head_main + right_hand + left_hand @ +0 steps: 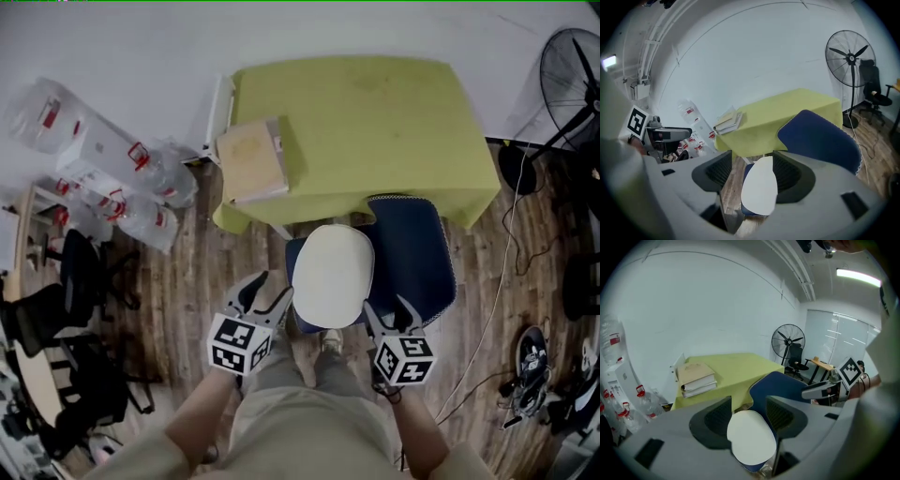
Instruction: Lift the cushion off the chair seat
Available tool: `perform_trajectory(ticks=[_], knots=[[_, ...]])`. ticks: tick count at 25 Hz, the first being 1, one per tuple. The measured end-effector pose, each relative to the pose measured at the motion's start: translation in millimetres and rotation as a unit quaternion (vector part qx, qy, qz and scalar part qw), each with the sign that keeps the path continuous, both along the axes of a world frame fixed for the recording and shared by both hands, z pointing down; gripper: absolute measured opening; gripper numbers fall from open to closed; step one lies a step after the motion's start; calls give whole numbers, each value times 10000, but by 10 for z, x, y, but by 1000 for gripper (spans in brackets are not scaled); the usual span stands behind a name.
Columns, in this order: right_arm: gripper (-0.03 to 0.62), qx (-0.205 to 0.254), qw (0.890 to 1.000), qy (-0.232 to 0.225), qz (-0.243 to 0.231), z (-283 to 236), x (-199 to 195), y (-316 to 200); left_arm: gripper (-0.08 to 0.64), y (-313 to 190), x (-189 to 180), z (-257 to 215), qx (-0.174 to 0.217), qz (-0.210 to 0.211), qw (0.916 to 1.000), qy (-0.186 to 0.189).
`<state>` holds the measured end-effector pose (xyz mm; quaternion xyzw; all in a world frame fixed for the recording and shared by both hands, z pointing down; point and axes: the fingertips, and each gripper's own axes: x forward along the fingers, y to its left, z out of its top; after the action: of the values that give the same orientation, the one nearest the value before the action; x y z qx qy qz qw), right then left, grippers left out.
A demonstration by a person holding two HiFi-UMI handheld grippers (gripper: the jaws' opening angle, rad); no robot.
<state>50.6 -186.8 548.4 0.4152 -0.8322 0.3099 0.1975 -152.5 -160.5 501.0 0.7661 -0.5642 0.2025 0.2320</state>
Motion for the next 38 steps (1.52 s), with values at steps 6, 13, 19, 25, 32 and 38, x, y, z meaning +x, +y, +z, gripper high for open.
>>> perform_trajectory(ticks=[6, 13, 19, 25, 32, 38], knots=[[273, -232, 9982, 276, 472, 351, -116, -244, 222, -348, -165, 475, -485, 594, 9971, 6], [282, -519, 9921, 547, 1002, 873, -315, -518, 229, -886, -188, 1059, -823, 1419, 9864, 112], [291, -836, 9851, 813, 1262, 1458, -314, -632, 233, -1168, -122, 1678, -1189, 1939, 9736, 209], [291, -1103, 9788, 1026, 1387, 2065, -249, -666, 235, -1246, -155, 2405, -1551, 2054, 9661, 219], [295, -1402, 9712, 1124, 1564, 2738, -124, -580, 244, -1159, -317, 3290, -2184, 1788, 9591, 199], [301, -1354, 9686, 1655, 1266, 3336, -108, -554, 262, -997, -350, 3997, -2822, 1525, 9465, 365]])
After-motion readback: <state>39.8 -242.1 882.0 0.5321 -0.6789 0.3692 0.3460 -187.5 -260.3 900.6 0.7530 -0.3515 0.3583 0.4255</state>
